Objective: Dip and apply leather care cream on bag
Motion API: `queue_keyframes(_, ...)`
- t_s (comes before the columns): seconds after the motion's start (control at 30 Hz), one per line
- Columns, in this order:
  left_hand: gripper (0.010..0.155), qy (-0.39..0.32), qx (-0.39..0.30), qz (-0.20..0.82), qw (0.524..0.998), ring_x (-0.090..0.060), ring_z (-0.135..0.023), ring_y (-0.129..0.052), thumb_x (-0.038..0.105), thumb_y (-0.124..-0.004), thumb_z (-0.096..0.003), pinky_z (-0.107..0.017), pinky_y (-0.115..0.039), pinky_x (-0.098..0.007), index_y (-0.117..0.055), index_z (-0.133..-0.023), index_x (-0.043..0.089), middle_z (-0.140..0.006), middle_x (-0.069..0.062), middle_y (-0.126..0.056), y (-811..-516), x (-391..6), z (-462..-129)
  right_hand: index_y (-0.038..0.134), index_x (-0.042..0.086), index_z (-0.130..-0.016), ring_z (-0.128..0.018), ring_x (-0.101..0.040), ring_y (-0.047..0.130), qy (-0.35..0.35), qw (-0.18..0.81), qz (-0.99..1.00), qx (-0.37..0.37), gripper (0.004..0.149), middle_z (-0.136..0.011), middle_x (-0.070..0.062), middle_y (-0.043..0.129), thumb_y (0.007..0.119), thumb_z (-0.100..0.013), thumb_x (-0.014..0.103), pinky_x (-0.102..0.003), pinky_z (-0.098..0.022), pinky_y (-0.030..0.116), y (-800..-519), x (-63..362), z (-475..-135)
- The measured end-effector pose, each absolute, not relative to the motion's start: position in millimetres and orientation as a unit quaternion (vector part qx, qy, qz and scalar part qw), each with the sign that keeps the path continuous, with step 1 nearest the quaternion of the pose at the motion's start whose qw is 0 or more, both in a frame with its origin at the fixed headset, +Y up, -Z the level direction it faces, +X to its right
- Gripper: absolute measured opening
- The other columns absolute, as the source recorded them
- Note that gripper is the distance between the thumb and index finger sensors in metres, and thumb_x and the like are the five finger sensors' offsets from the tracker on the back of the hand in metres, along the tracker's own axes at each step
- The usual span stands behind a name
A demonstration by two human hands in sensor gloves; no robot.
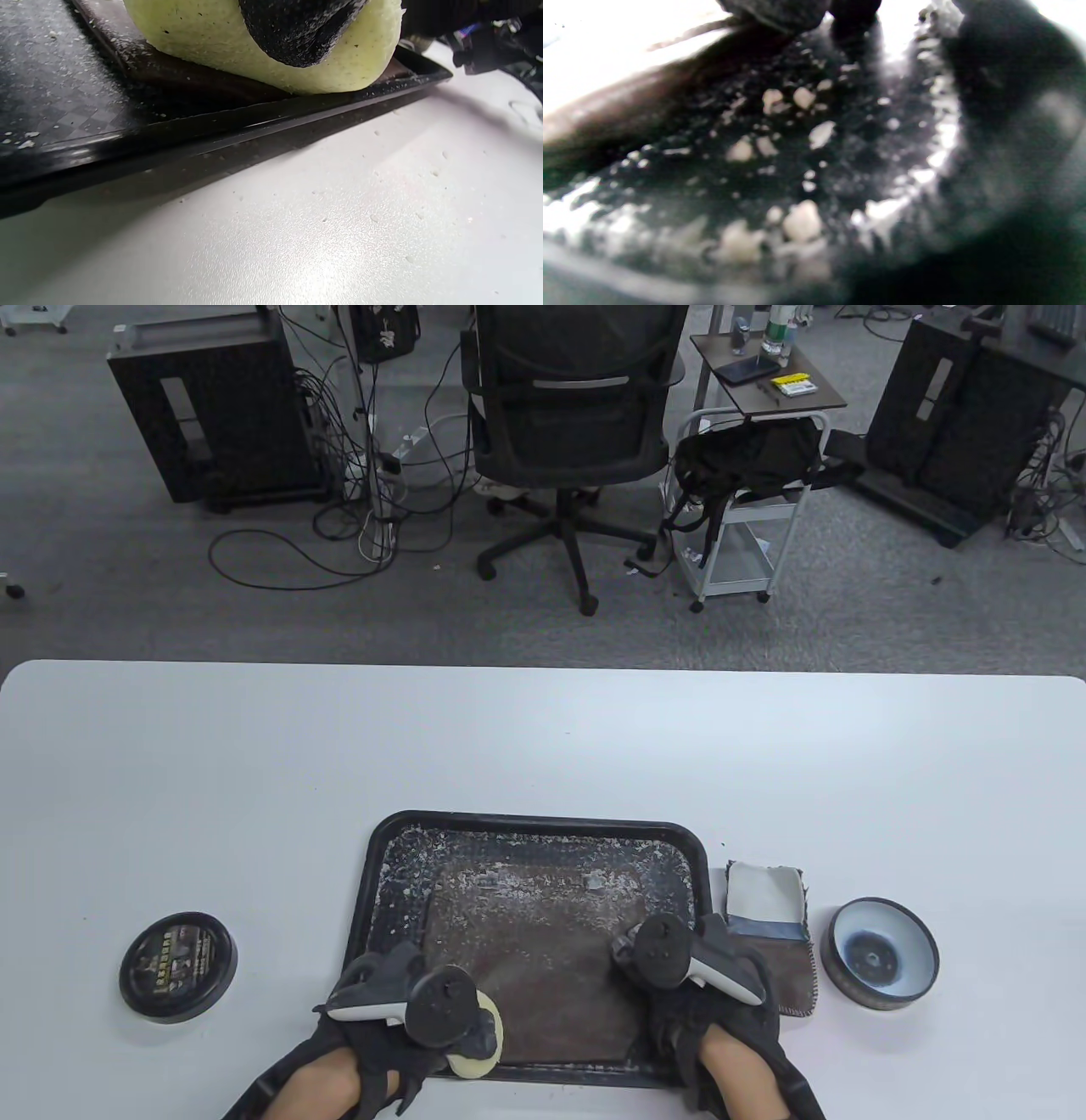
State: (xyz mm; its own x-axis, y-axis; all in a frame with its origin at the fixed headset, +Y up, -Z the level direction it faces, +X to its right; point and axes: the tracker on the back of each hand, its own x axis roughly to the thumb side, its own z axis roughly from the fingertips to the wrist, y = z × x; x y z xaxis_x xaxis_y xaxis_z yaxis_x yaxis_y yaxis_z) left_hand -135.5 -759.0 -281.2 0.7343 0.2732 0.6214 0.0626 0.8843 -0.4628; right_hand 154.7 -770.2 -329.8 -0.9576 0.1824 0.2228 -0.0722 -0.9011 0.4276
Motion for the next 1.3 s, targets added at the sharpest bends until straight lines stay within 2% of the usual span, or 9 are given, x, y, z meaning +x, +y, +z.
queue_keyframes(0.6,0.051,-0.293,-0.266,0.073,0.916,-0.013,-0.094,-0.067,0.020,-0.081,-0.0343,-0.070,-0.055,-0.047,-0.081,-0.081,0.040,-0.095,0.017,-0.075,-757.3,-172.6,-283.6,0.047,0.034,-0.100,-0.095,-0.033,0.043,0.212,0.082,0.966,0.124,0.068,-0.107,0.002,0.040,0.065,-0.040,0.009,-0.056,-0.066,0.032,-771.1,157.0,-329.8)
queue_keyframes(0.77,0.051,-0.272,-0.277,0.071,0.919,-0.014,-0.094,-0.067,0.020,-0.081,-0.0346,-0.070,-0.056,-0.048,-0.080,-0.082,0.039,-0.096,0.016,-0.075,-756.6,-178.3,-283.3,0.048,0.034,-0.099,-0.094,-0.033,0.044,0.203,0.080,0.968,0.122,0.070,-0.107,0.003,0.041,0.065,-0.038,0.004,-0.056,-0.067,0.033,-771.1,157.3,-329.4)
queue_keyframes(0.9,0.051,-0.269,-0.275,0.063,0.921,-0.016,-0.094,-0.067,0.020,-0.081,-0.0345,-0.069,-0.057,-0.049,-0.080,-0.082,0.038,-0.096,0.014,-0.075,-755.2,-178.9,-282.3,0.048,0.033,-0.100,-0.094,-0.034,0.046,0.197,0.091,0.968,0.126,0.069,-0.108,0.002,0.042,0.066,-0.039,0.007,-0.057,-0.067,0.033,-771.2,158.3,-329.4)
queue_keyframes(1.07,0.051,-0.232,-0.293,0.041,0.927,-0.019,-0.092,-0.071,0.021,-0.081,-0.0342,-0.068,-0.060,-0.049,-0.080,-0.083,0.037,-0.096,0.011,-0.077,-755.4,-194.0,-283.9,0.048,0.032,-0.101,-0.095,-0.035,0.045,0.201,0.109,0.965,0.128,0.067,-0.108,0.001,0.042,0.068,-0.041,0.010,-0.057,-0.066,0.031,-771.5,160.9,-329.2)
queue_keyframes(1.23,0.052,-0.261,-0.260,0.095,0.925,-0.022,-0.091,-0.074,0.021,-0.081,-0.0342,-0.067,-0.062,-0.049,-0.080,-0.084,0.035,-0.096,0.008,-0.078,-748.2,-203.1,-281.0,0.050,0.030,-0.102,-0.094,-0.036,0.048,0.185,0.114,0.967,0.133,0.065,-0.108,-0.001,0.045,0.070,-0.042,0.015,-0.058,-0.066,0.034,-770.3,161.6,-328.8)
queue_keyframes(1.3,0.052,-0.261,-0.247,0.110,0.927,-0.023,-0.090,-0.076,0.022,-0.081,-0.0345,-0.066,-0.064,-0.049,-0.080,-0.085,0.034,-0.096,0.006,-0.079,-743.4,-205.9,-281.0,0.053,0.029,-0.102,-0.093,-0.037,0.055,0.163,0.112,0.970,0.141,0.066,-0.108,-0.003,0.050,0.076,-0.041,0.018,-0.059,-0.067,0.039,-768.2,161.5,-328.7)
